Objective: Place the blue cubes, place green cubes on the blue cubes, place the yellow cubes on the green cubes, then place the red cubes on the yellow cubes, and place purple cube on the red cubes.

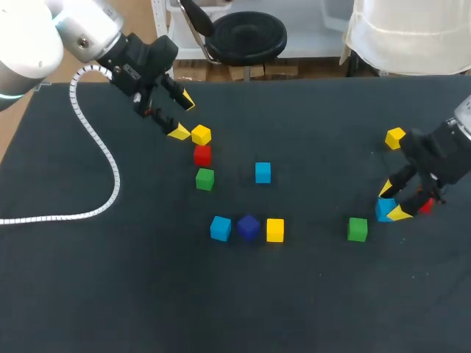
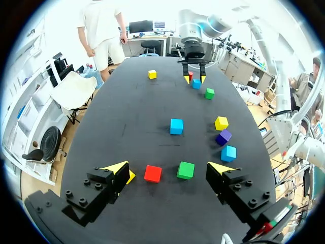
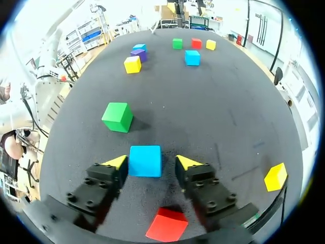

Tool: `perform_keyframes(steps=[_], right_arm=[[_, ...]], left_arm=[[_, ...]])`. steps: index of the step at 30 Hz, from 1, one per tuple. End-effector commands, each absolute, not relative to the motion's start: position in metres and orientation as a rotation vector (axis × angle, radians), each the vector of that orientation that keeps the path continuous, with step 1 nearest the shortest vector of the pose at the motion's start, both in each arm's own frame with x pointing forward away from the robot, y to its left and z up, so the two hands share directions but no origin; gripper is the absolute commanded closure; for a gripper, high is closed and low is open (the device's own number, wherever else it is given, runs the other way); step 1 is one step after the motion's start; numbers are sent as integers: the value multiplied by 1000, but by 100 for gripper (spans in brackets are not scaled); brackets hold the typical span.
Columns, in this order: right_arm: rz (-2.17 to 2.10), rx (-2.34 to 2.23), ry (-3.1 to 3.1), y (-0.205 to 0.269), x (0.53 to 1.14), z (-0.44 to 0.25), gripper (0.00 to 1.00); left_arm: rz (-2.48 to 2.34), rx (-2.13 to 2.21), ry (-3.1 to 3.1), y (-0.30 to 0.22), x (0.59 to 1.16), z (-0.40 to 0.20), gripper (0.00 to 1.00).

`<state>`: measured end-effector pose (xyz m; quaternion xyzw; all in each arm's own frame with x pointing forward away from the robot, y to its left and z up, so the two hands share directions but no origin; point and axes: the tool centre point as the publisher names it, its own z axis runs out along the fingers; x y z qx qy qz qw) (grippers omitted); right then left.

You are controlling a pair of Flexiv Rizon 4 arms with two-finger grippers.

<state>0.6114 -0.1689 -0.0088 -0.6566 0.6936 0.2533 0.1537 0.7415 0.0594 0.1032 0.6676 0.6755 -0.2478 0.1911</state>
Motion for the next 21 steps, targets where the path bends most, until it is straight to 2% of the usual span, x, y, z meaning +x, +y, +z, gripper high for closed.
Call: perform_keyframes(steps=[1,10,21], right_arm=[[722,-1876,1996,-168,611,-9,100],[704,-1866,2049,-160,615,-6,100],[673,-1804,2171,-128,624,15,100]], left_arm=[[-694,1876,1898,60,741,103,0],[-694,1876,1898,60,741,103,0],[-694,1876,1898,60,741,103,0]])
